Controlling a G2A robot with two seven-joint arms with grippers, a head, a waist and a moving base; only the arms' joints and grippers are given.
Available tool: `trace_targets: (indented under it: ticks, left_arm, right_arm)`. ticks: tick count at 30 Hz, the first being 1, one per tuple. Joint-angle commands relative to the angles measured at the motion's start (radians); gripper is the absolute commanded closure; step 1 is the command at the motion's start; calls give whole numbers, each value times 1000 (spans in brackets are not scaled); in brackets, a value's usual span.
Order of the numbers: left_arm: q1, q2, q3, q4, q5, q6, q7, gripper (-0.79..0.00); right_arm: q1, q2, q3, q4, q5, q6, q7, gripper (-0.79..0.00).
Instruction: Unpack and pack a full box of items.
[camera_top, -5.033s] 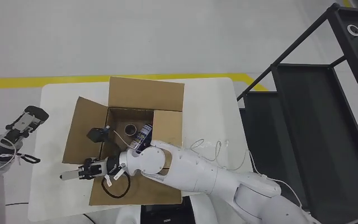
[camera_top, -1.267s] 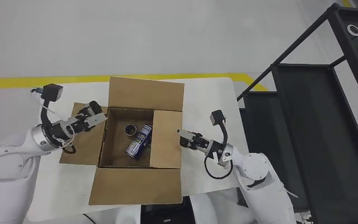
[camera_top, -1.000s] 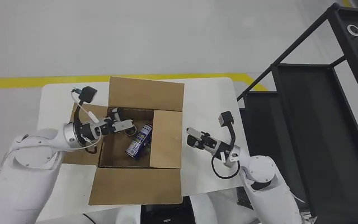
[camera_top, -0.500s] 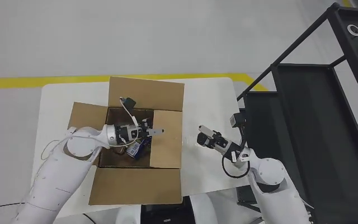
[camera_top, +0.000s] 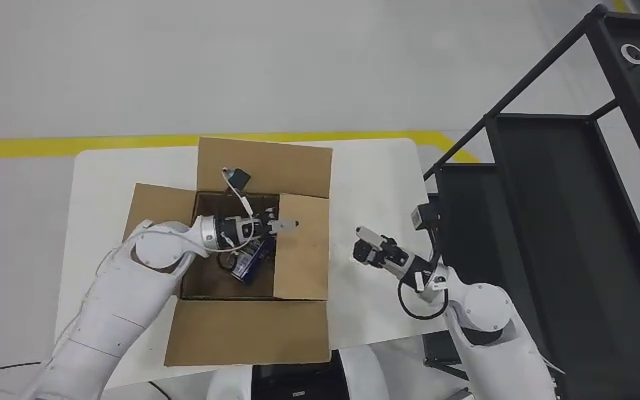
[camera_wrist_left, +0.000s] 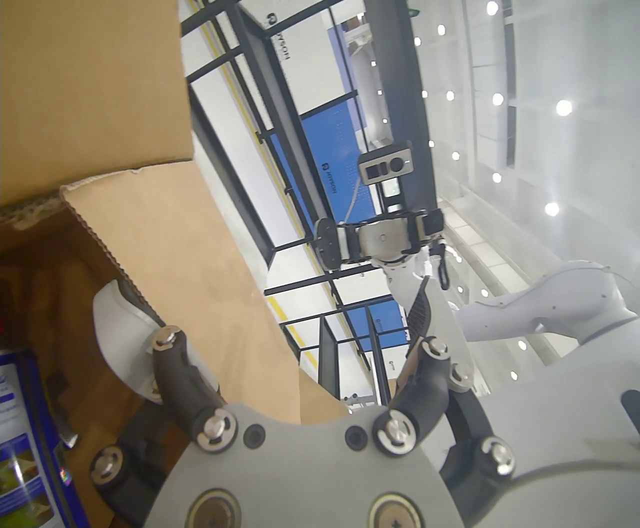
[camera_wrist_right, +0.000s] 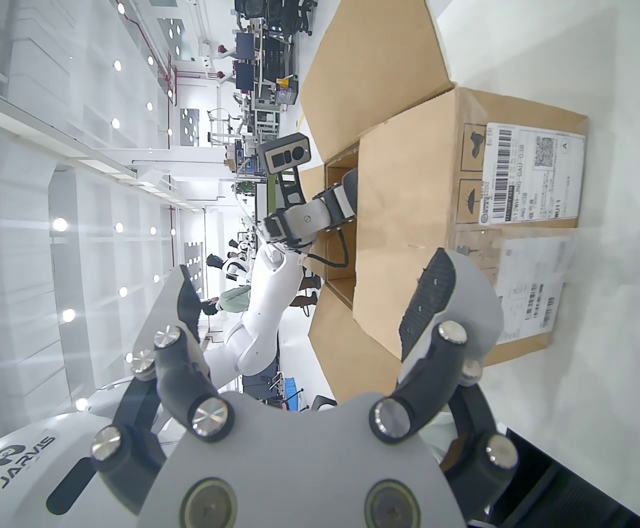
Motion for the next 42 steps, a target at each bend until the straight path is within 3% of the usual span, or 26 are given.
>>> trace_targets:
  ticks: [1,7,12,21,29,36,39,42]
  left_arm:
    - [-18,-2,-4,-10,-37,-14,-28,-785]
    - [-71,-13,7,-68,-108,-25,-108,-785]
    - [-133,-40,72,-49,-134,-29,-140,-785]
    - [-239,-120,223,71,-221,-96,-152,-785]
    - [-314,-198,323,185,-281,-171,-153,-785]
    - [-354,-263,388,309,-315,-170,-140,-785]
    - [-362,-280,394,355,-322,-187,-140,-785]
    - [-368,-279,380,371,-292,-203,-124,-785]
  right_arm:
    - [-7,3,7,-10,2,7,12,-785]
    - [-34,12,22,-58,26,14,61,-785]
    - [-69,20,54,-100,67,6,90,-785]
    - [-152,33,154,-187,201,-83,177,-785]
    - [-126,44,137,-145,219,-51,247,-785]
    - [-84,53,85,-74,155,3,262,-785]
    - [-66,57,74,-41,103,28,229,-785]
    - [-58,59,61,-19,67,44,196,-785]
